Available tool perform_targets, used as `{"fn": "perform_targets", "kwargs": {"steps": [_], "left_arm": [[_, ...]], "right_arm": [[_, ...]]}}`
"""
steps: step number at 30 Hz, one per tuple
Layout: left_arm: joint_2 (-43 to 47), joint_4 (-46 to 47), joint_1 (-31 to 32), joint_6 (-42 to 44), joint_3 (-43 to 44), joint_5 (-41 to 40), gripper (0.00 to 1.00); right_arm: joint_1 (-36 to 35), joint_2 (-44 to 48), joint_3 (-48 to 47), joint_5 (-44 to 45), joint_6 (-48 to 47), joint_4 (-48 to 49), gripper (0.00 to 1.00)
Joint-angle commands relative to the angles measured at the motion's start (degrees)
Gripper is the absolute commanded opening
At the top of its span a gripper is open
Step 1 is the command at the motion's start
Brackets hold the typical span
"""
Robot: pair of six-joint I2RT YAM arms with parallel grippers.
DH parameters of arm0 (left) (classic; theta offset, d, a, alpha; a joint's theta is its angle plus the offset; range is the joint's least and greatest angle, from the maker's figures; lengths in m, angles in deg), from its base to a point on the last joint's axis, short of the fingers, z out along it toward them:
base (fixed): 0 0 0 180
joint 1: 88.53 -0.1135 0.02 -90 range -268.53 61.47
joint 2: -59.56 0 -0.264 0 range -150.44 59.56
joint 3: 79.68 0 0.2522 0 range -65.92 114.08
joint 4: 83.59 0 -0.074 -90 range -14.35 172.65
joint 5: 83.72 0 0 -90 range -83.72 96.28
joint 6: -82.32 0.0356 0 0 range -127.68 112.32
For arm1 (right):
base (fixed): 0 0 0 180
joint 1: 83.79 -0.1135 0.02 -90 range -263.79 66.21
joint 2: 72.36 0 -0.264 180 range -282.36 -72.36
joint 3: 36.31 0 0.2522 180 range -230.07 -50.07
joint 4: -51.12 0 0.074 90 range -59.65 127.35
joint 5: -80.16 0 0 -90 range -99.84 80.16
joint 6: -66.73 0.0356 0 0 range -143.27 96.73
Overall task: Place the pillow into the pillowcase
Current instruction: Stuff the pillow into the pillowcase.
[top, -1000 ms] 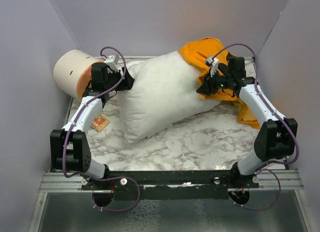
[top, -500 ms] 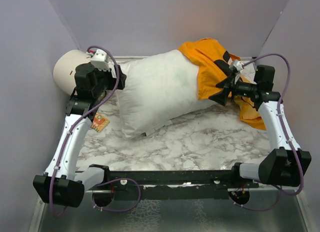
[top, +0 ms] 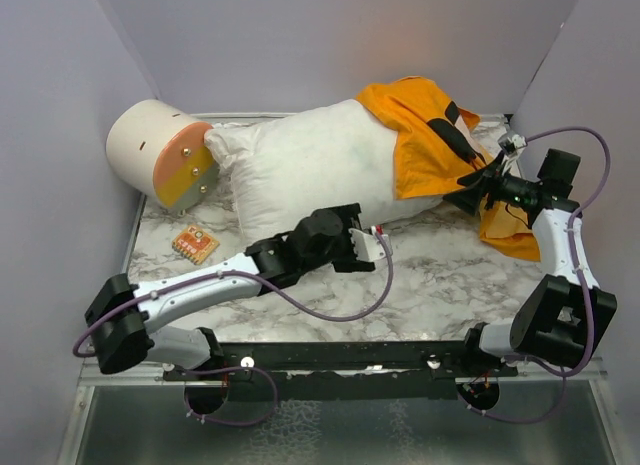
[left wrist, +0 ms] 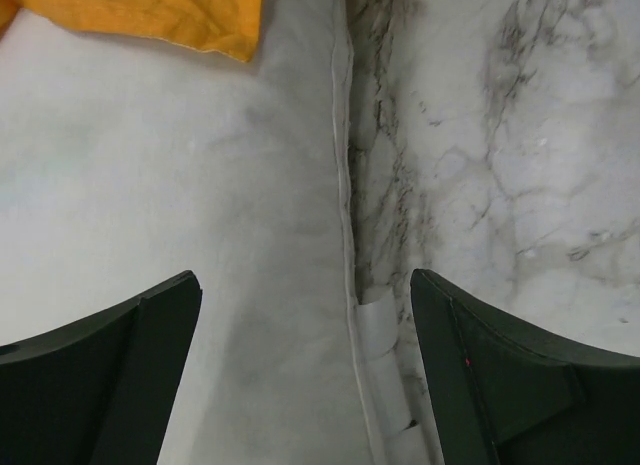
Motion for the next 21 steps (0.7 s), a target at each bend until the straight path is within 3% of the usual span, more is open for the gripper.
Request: {"fn": "perform_targets", "kwargs": {"steps": [1, 5, 11, 13, 14, 16, 17, 21], "left_arm": [[-9.0, 8.4, 0.8, 23.8, 0.8, -14.7, 0.89], [-18.6, 14.7, 0.5, 31.0, 2.6, -25.1, 0.92], [-30.4, 24.8, -1.7, 34.4, 5.5, -33.9, 0.92], [-32.6, 24.8, -3.2, 33.9, 7.1, -34.4, 0.79], [-33.3, 23.6, -4.0, 32.6, 8.6, -33.9, 0.62], [-34.0, 20.7, -5.5, 29.6, 10.8, -32.5, 0.14], [-34.0, 19.0, -6.2, 28.2, 11.8, -31.3, 0.03], [-31.6, 8.9, -8.7, 20.2, 16.6, -21.5, 0.00]], "right_arm": [[1.0, -1.5, 0.7, -3.0, 0.7, 1.7, 0.85], [1.1, -1.8, 0.8, -2.3, -0.4, 1.1, 0.85], [1.1, -2.0, 0.6, -1.6, -1.8, -0.1, 0.85], [1.1, -1.9, 0.5, -1.2, -2.3, -0.4, 0.85], [1.1, -1.9, 0.5, -1.0, -2.6, -0.6, 0.85], [1.1, -1.8, 0.4, -0.6, -3.0, -0.8, 0.85], [1.1, -1.8, 0.5, -0.3, -3.1, -1.0, 0.85], [1.2, -1.4, 0.2, 1.2, -4.2, -1.5, 0.85]]}}
